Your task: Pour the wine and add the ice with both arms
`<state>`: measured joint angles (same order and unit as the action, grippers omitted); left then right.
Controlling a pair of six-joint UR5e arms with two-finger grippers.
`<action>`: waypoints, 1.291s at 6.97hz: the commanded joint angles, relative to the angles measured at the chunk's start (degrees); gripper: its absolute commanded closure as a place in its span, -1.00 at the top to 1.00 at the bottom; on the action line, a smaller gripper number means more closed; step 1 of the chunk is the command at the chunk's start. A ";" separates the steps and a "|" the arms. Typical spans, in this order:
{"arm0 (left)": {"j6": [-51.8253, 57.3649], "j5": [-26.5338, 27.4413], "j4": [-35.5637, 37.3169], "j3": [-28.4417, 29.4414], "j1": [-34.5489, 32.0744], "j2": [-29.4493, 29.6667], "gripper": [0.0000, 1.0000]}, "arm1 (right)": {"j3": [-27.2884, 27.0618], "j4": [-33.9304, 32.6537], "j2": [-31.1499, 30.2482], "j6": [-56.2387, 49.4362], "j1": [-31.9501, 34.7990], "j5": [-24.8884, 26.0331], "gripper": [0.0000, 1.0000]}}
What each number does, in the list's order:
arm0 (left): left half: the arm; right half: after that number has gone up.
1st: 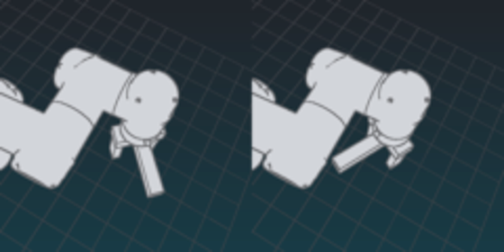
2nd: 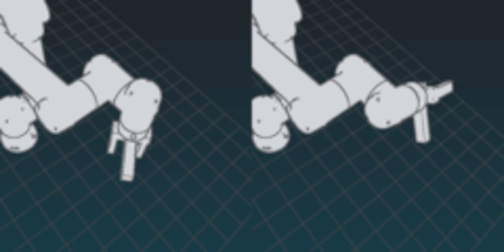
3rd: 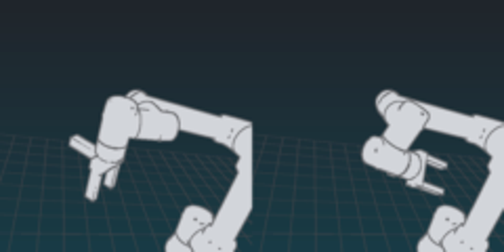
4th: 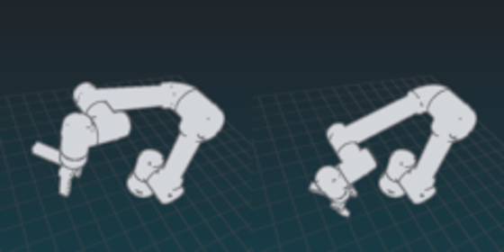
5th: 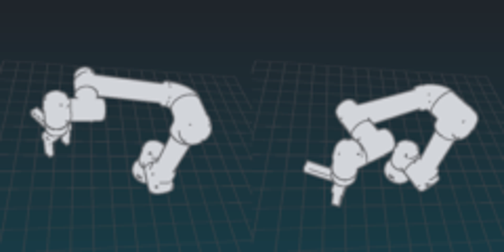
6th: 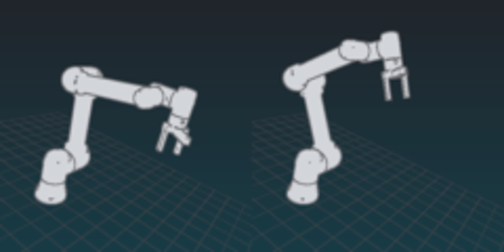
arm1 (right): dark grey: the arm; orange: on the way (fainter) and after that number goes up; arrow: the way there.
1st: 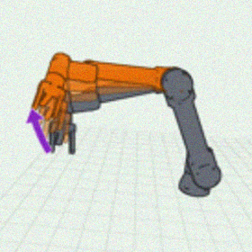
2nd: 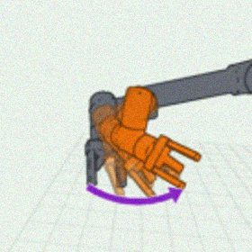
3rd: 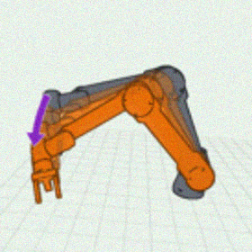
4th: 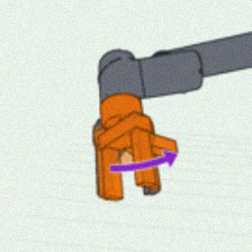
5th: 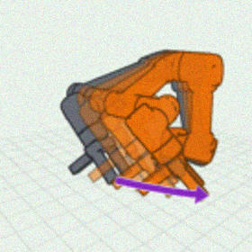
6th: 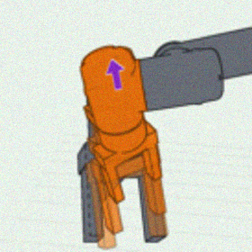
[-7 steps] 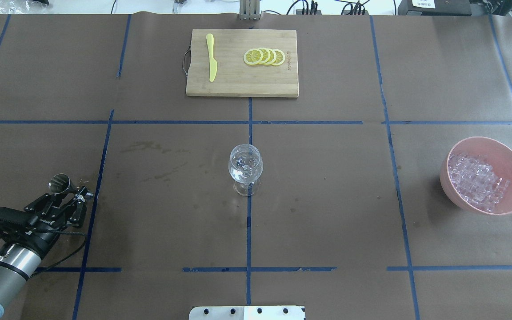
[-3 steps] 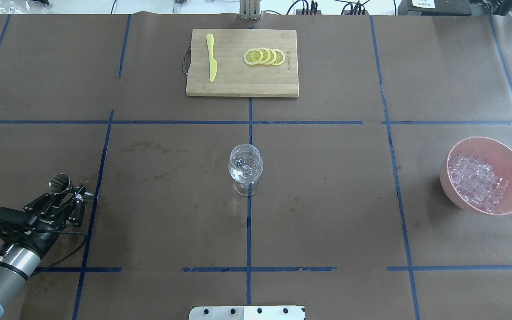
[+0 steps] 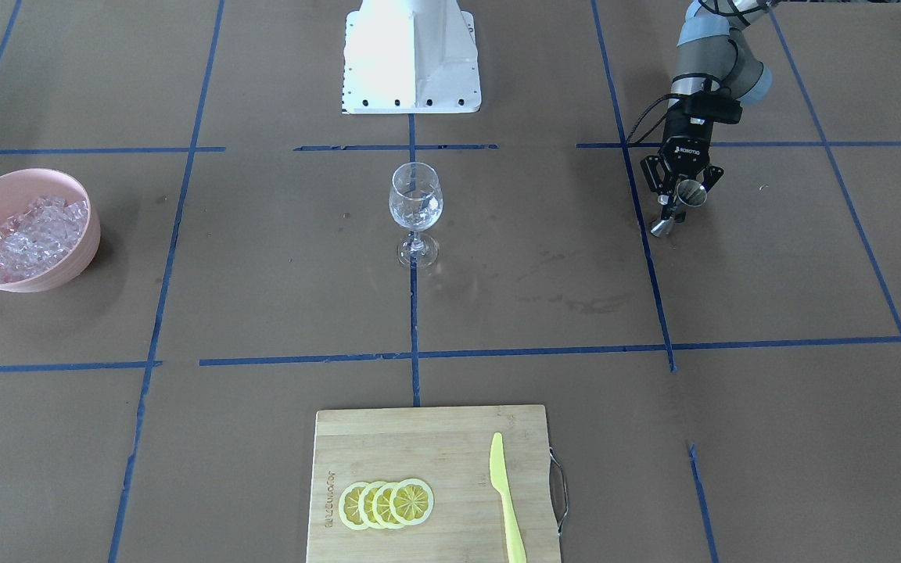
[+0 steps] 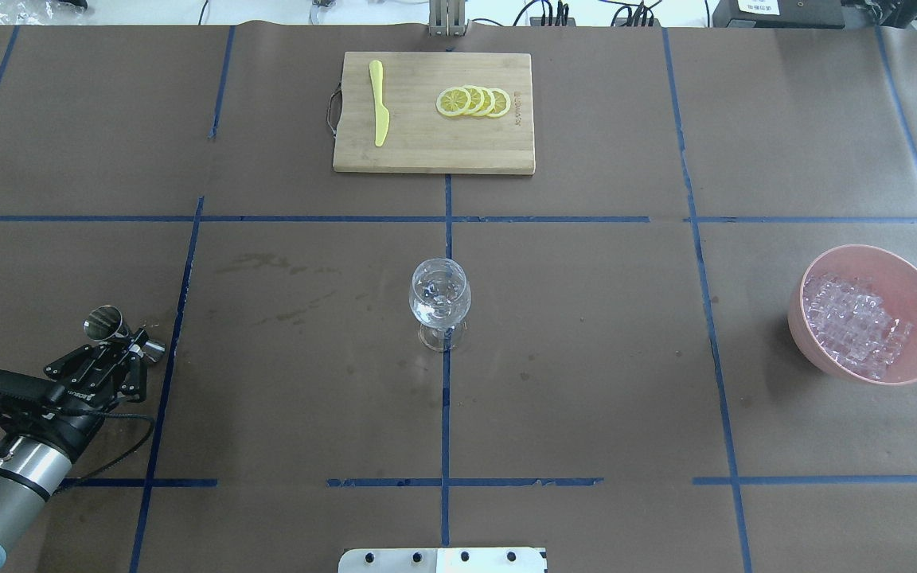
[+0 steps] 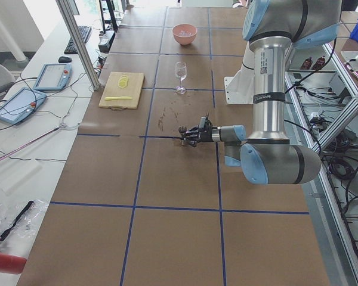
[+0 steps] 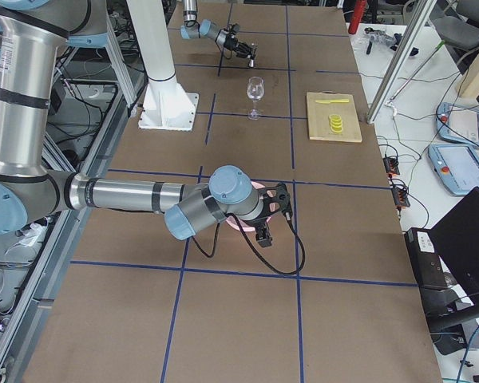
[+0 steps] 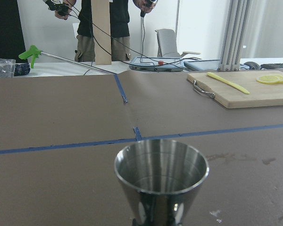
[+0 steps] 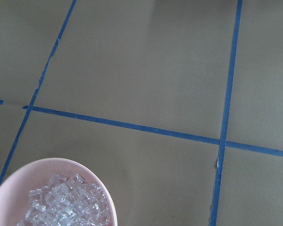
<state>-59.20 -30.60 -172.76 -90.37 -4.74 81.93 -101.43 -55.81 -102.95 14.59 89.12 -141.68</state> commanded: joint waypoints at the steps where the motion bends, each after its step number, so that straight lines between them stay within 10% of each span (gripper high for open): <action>1: 0.84 -0.07 -0.12 -1.12 -0.09 -0.10 -1.00 | 0.00 0.00 0.03 0.00 0.00 0.00 1.00; 9: 29.15 -8.51 -4.35 -5.70 -5.54 13.67 -1.00 | 0.26 -0.26 0.20 0.00 0.00 0.09 1.00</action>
<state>-30.80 -37.31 -178.02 -96.00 -9.26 92.16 -101.18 -56.06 -102.74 14.59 89.12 -141.59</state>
